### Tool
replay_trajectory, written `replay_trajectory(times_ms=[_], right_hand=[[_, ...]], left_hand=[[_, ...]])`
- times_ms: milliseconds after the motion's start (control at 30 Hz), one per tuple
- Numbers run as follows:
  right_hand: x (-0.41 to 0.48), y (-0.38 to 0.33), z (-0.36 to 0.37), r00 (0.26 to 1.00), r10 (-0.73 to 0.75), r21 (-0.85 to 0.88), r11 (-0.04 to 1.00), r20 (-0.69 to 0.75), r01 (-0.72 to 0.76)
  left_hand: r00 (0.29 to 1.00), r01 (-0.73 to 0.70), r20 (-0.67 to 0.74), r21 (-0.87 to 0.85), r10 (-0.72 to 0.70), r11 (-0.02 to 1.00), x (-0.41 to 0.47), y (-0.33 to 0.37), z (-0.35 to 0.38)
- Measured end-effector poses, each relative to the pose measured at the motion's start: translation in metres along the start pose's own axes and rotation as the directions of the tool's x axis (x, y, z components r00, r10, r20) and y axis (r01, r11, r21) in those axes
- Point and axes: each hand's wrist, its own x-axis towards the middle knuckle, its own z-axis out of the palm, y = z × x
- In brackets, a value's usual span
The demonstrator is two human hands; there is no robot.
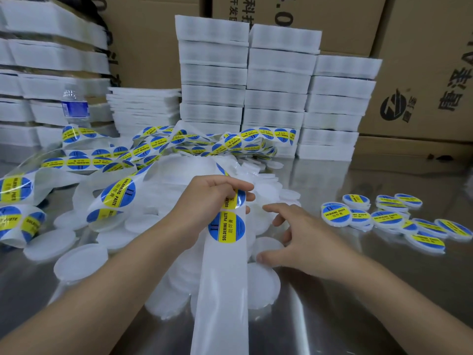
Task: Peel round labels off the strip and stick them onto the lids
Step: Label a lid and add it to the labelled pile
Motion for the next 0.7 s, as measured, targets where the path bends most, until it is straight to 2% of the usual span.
replay_trajectory(times_ms=[167, 467, 600, 700], right_hand=[[-0.001, 0.001, 0.001, 1.0, -0.022, -0.059, 0.998, -0.004, 0.022], [-0.002, 0.002, -0.001, 1.0, 0.028, -0.157, 0.987, 0.008, -0.026], [-0.001, 0.002, -0.01, 0.988, 0.046, -0.178, 0.981, -0.145, -0.071], [0.0, 0.001, -0.016, 0.956, 0.007, -0.083, 0.996, -0.295, -0.033]], left_hand=[[0.999, -0.018, 0.029, 0.052, 0.016, 0.998, -0.001, -0.002, 0.002], [0.998, -0.032, 0.06, 0.07, 0.027, 0.997, -0.001, -0.005, 0.004], [0.998, -0.01, 0.063, 0.041, 0.007, 0.999, -0.001, -0.005, 0.003], [0.997, -0.002, 0.072, 0.031, 0.0, 1.0, -0.001, -0.004, 0.004]])
